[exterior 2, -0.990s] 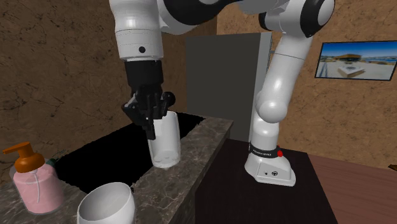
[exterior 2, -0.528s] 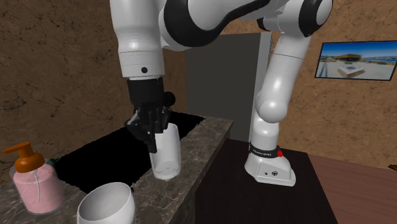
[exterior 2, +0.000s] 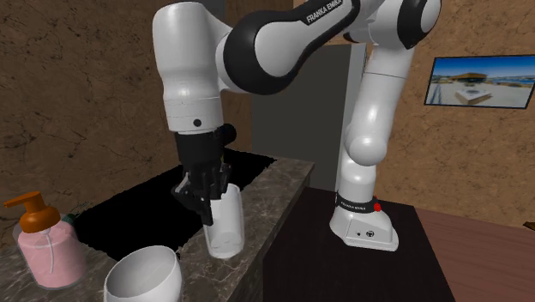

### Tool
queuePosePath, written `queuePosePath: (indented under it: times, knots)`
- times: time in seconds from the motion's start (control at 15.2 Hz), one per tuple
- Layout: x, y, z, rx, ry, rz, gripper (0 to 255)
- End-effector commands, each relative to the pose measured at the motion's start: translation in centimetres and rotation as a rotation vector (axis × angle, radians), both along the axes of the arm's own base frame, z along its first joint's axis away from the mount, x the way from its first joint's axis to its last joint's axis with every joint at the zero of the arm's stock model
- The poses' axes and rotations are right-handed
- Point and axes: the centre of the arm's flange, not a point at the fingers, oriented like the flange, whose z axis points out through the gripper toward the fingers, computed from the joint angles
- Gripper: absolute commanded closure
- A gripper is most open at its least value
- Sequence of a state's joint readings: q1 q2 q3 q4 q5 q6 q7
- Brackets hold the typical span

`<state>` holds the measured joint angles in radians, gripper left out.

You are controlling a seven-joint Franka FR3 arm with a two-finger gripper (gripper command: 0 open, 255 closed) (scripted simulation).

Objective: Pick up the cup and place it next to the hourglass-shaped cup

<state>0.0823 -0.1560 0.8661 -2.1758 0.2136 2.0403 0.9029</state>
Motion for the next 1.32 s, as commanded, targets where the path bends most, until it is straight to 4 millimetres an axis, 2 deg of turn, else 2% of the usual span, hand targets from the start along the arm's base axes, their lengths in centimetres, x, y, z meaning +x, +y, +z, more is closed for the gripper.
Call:
queuePosePath:
  times: [0.0,0.46,0.99,1.06,1.25]
  knots:
    - [0.0,0.0,-1.2,0.001,-0.001,0.0,255]
    - [0.0,0.0,-5.2,0.001,-0.001,0.0,255]
    - [0.0,0.0,-5.2,0.001,-0.001,0.0,255]
    - [0.0,0.0,-5.2,0.001,-0.001,0.0,0]
    - [0.0,0.0,-5.2,0.001,-0.001,0.0,0]
